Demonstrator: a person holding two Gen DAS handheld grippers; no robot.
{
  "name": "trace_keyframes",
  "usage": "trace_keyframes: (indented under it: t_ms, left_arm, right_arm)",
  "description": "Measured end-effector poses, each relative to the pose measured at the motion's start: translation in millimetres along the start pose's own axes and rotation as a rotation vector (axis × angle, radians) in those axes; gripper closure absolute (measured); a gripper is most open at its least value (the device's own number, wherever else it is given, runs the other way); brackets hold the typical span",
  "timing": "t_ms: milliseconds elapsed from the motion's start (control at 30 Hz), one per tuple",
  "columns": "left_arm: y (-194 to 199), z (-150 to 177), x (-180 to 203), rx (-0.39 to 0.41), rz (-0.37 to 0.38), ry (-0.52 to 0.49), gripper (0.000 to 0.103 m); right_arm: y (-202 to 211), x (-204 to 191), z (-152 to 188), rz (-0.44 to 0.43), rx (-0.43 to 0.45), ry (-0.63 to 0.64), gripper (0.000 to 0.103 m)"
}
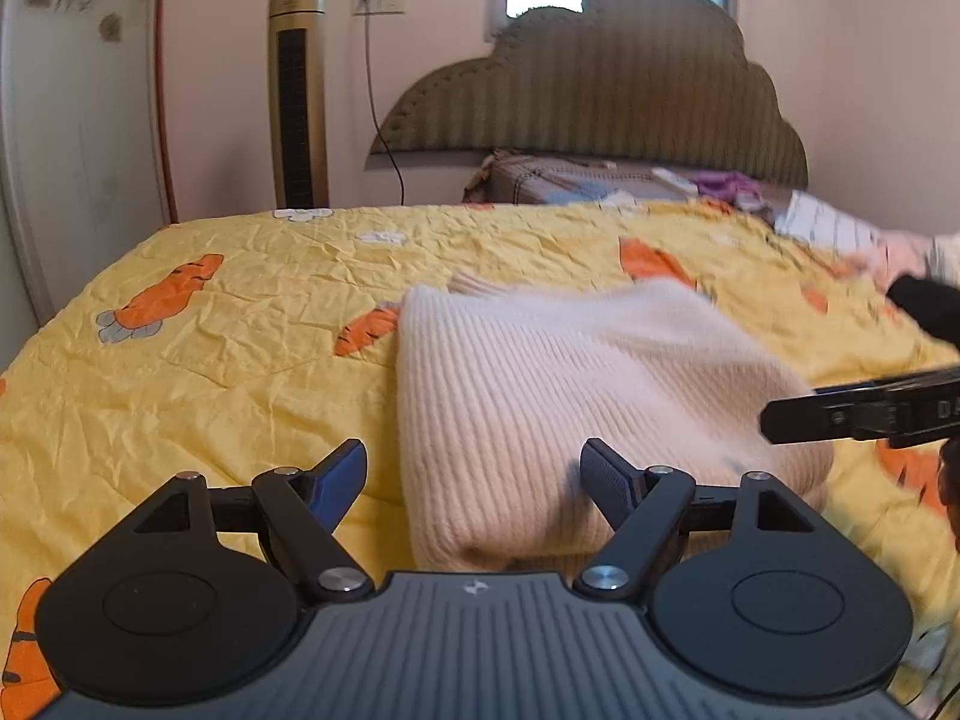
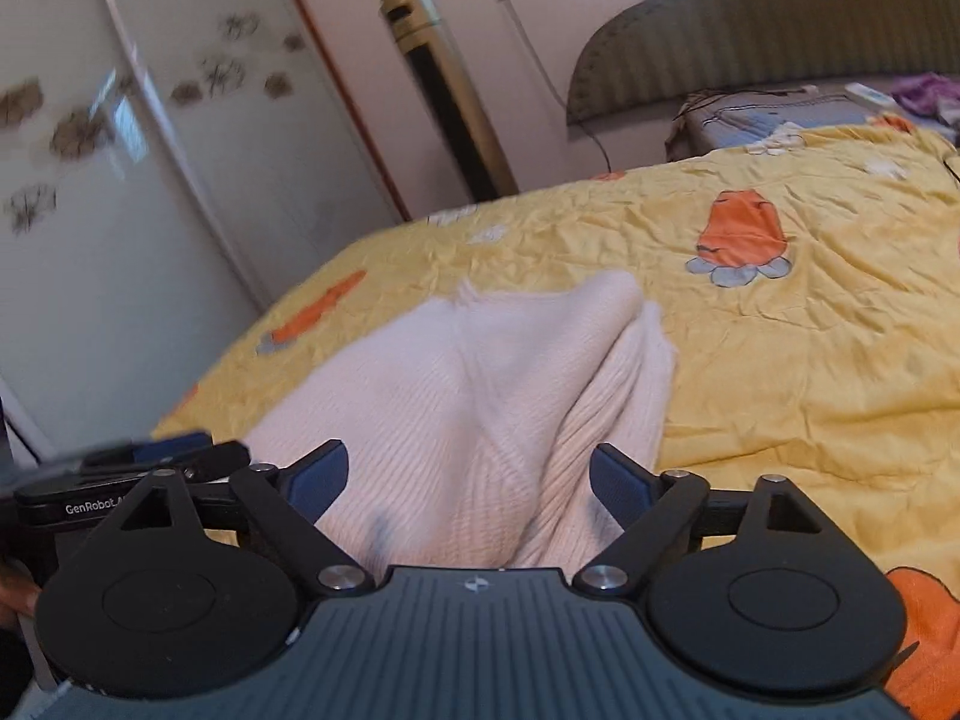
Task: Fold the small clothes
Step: 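Open both grippers and release the sweater bundle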
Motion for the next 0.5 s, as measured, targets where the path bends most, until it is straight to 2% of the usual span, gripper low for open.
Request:
trace_keyframes:
  t_ms: [67,100,133,167,300,367,433,500]
  left_arm:
    - [-4,7,4,-0.015,-0.017,-0.010,0.025]
    - [-3,11,6,-0.019,-0.010,-0.014,0.025]
    - [-1,13,7,-0.020,-0.001,-0.020,0.025]
    - [3,16,8,-0.016,0.008,-0.029,0.025]
    - [8,29,17,-0.040,0.045,-0.102,0.025]
    - [-1,32,17,-0.061,0.009,-0.120,0.025]
    - [-14,32,13,-0.080,-0.039,-0.107,0.023]
    - [-22,30,5,-0.091,-0.052,-0.065,0.031]
  right_arm:
    - [-13,1,6,0.046,-0.059,0.027,0.013]
    - [-19,4,9,0.058,-0.090,0.019,0.017]
    - [-24,6,13,0.057,-0.120,0.003,0.026]
    - [-26,8,15,0.055,-0.133,-0.004,0.026]
    - [-14,6,13,0.046,-0.099,-0.003,0.029]
    - [-12,9,8,0.037,-0.092,-0.029,0.031]
    - [-18,9,6,-0.005,-0.129,-0.061,0.031]
    - [-31,3,12,-0.016,-0.177,-0.030,0.033]
Point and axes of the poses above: each gripper's, at about its wrist camera, not at the fingertips, and y roughly against the way its jaws point, x to its right, z to its underside, the point moved 4 cm from there along -y, roughly the way its jaws point, and after that the axes turned 7 degrees about -y, right-handed, at the moved point
